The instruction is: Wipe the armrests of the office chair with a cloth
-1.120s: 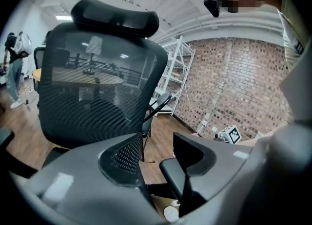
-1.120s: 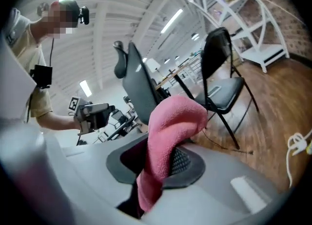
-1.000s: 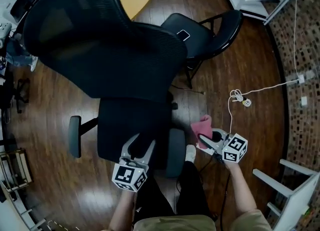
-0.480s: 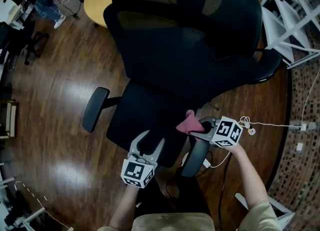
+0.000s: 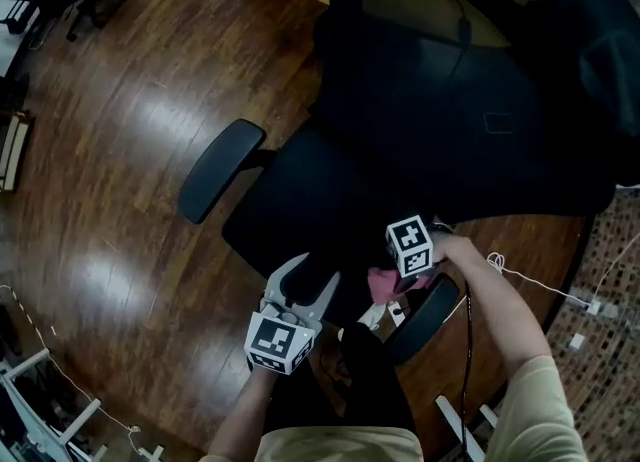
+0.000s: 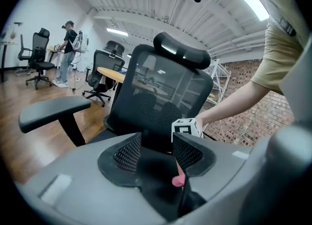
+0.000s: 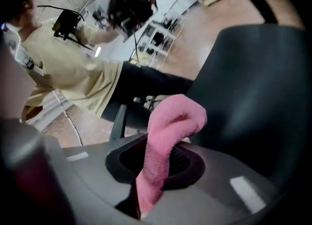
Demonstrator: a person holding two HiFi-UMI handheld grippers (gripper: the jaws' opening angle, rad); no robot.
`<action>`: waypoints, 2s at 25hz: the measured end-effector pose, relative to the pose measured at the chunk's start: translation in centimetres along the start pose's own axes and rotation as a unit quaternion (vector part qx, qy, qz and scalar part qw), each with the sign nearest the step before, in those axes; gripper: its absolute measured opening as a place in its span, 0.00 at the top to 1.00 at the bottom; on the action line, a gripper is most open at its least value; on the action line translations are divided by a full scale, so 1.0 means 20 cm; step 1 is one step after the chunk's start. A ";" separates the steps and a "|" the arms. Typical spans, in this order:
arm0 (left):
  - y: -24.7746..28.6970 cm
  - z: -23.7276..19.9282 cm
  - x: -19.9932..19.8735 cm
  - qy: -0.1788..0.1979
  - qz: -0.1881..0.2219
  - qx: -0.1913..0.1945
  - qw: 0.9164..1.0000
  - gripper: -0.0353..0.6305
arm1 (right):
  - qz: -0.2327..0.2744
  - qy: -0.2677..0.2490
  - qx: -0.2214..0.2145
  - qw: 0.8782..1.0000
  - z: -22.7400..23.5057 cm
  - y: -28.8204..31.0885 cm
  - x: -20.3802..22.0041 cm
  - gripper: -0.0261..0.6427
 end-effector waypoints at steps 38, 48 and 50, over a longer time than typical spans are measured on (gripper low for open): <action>-0.03 -0.15 0.12 -0.012 -0.004 -0.043 0.999 0.68 | -0.261 -0.042 0.047 0.963 0.47 0.37 0.42 0.87; -0.13 -0.14 -0.10 -0.001 -0.002 -0.017 1.000 0.68 | -0.130 -0.011 0.221 0.967 0.19 -0.07 0.19 0.86; -0.16 -0.15 -0.21 0.011 0.010 -0.011 1.000 0.68 | -0.032 0.005 0.287 0.957 0.07 -0.25 0.03 0.86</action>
Point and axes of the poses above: the fingertips, and each gripper's own axes: y forward along the fingers, z to its right, x out of its underside, the point moved 7 cm from there along -y, backward along the fingers, and after that the axes turned 3 degrees about x, right-handed, at the moved point
